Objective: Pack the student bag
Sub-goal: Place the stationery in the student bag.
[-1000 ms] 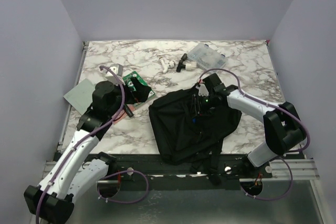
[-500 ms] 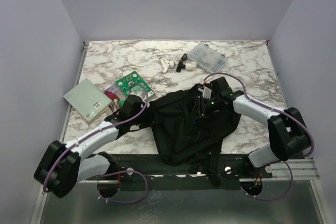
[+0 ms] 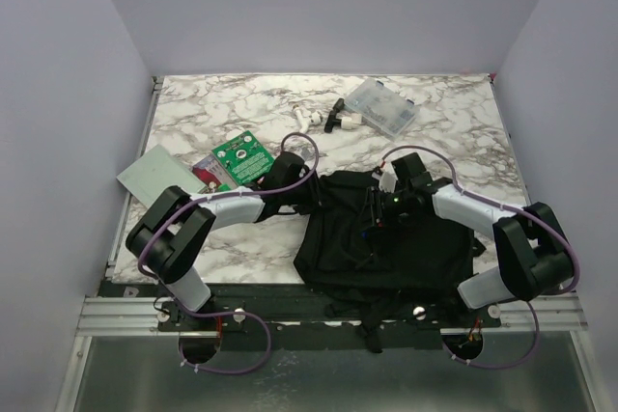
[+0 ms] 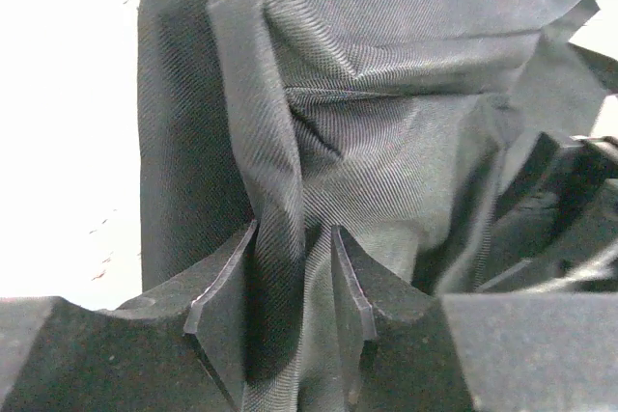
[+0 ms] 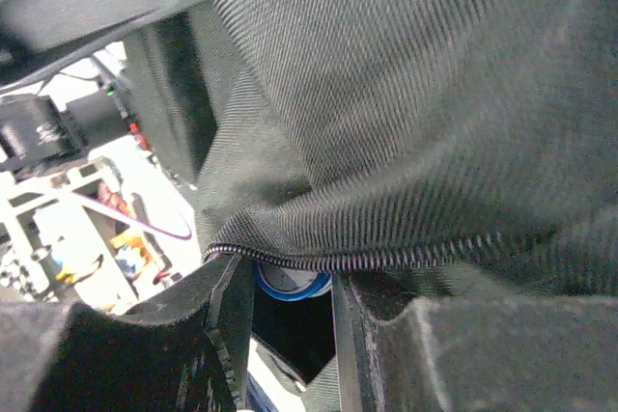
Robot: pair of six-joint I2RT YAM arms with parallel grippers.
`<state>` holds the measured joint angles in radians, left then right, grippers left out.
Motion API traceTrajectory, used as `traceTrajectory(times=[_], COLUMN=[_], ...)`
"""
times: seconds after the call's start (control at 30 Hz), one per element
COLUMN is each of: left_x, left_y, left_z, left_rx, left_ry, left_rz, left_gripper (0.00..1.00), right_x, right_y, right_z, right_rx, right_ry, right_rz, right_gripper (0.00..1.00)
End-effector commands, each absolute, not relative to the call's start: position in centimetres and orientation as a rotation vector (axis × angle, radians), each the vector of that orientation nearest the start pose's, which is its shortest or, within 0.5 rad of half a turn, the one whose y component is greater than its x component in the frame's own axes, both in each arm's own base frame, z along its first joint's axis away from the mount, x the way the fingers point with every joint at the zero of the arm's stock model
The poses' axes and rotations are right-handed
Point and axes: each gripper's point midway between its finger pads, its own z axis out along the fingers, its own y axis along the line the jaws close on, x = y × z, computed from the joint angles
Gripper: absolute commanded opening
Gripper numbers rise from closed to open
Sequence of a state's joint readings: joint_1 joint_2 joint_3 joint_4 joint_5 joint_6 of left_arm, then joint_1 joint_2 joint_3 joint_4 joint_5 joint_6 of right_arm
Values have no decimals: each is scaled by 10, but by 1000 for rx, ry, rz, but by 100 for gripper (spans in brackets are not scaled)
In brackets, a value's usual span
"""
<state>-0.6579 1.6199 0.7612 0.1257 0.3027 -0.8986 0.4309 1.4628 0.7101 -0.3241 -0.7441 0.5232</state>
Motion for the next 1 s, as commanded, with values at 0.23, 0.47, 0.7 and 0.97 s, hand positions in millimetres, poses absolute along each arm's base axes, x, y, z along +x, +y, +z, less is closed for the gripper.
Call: traceTrajectory(times=[0.23, 0.47, 0.7, 0.97], left_x=[258, 250, 232, 214], left_y=[-314, -300, -300, -313], left_z=[100, 114, 132, 153], left_rx=[-58, -9, 65, 122], left_ry=[2392, 2365, 2351, 2310], left_rz=[-1197, -1176, -1228, -1288], left_gripper=[40, 54, 56, 61], right_x=[237, 241, 227, 248], right_y=[188, 178, 166, 162], right_z=[68, 80, 79, 69], right_rx=[24, 29, 90, 186], right_ry=[2702, 2672, 2697, 2646], right_rz=[711, 639, 586, 517], right_gripper=[51, 66, 55, 48])
